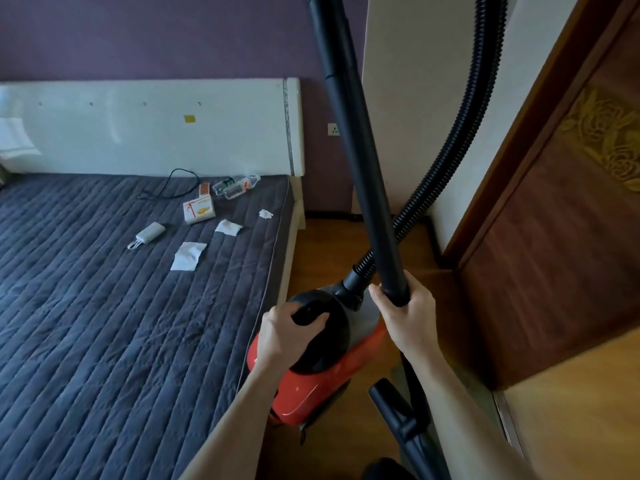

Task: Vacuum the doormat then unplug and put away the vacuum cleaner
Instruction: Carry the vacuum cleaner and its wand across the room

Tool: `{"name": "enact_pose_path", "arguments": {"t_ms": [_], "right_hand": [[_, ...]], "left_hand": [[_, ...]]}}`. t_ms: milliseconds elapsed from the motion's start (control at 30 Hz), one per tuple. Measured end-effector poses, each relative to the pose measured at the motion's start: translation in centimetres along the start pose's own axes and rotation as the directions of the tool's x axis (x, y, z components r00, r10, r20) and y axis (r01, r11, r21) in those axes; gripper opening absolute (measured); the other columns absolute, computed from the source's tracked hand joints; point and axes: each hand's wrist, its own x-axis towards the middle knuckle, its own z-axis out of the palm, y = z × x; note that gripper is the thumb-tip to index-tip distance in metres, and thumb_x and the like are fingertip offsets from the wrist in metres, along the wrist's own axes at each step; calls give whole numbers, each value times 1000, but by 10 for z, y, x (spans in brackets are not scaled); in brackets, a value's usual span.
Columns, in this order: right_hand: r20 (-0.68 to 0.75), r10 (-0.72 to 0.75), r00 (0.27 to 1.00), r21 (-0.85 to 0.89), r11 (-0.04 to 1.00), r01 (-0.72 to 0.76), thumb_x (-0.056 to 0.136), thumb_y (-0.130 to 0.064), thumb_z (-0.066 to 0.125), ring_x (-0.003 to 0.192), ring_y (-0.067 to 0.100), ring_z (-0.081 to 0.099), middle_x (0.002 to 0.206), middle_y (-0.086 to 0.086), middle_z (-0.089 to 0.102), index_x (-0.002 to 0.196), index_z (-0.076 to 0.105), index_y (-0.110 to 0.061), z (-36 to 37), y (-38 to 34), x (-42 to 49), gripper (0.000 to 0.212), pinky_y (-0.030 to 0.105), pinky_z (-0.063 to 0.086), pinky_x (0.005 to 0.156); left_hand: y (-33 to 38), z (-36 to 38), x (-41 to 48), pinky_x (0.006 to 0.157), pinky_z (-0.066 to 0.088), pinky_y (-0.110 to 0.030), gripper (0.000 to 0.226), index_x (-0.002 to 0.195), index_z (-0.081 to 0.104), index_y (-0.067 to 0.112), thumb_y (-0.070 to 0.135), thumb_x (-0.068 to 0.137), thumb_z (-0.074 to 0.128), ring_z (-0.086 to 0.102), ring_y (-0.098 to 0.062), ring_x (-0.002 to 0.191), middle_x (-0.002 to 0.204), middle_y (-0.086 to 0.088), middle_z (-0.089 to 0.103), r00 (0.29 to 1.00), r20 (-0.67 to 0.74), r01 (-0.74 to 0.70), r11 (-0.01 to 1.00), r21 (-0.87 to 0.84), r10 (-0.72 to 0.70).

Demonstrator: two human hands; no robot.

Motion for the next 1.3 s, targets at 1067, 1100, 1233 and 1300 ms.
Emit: {"name": "enact_pose_path", "arguments": {"t_ms": [1067,1100,1233,1300], "right_hand": [[27,-21,999,-14,1000,21,90,-21,77,64,18,58,68,6,61,82,67,-15,56,163,546,14,26,47,61],[22,-6,1000,-16,1000,6,90,-21,77,66,18,59,69,6,62,82,67,-15,58,169,558,14,26,47,62],[6,49,999,-12,999,-49,89,-22,78,75,14,62,74,1,65,86,69,-20,70,193,604,10,16,47,67],[-13,83,996,-17,996,-84,88,-23,79,77,12,62,76,-1,66,87,69,-22,75,205,630,10,12,47,67]], "left_hand": [[113,163,528,47,45,-28,38,53,58,15,35,70,85,55,-7,46,49,2,59,998,-48,53,998,20,-52],[113,167,540,46,45,-30,39,54,58,12,37,70,85,54,-8,46,50,-1,59,997,-45,56,998,28,-55],[113,184,592,42,38,-18,41,49,53,21,39,69,84,50,-2,43,45,6,54,999,0,32,998,51,-32],[112,195,621,43,38,-16,38,51,56,21,39,69,84,54,-3,45,46,9,56,999,36,17,998,57,-19]]}}
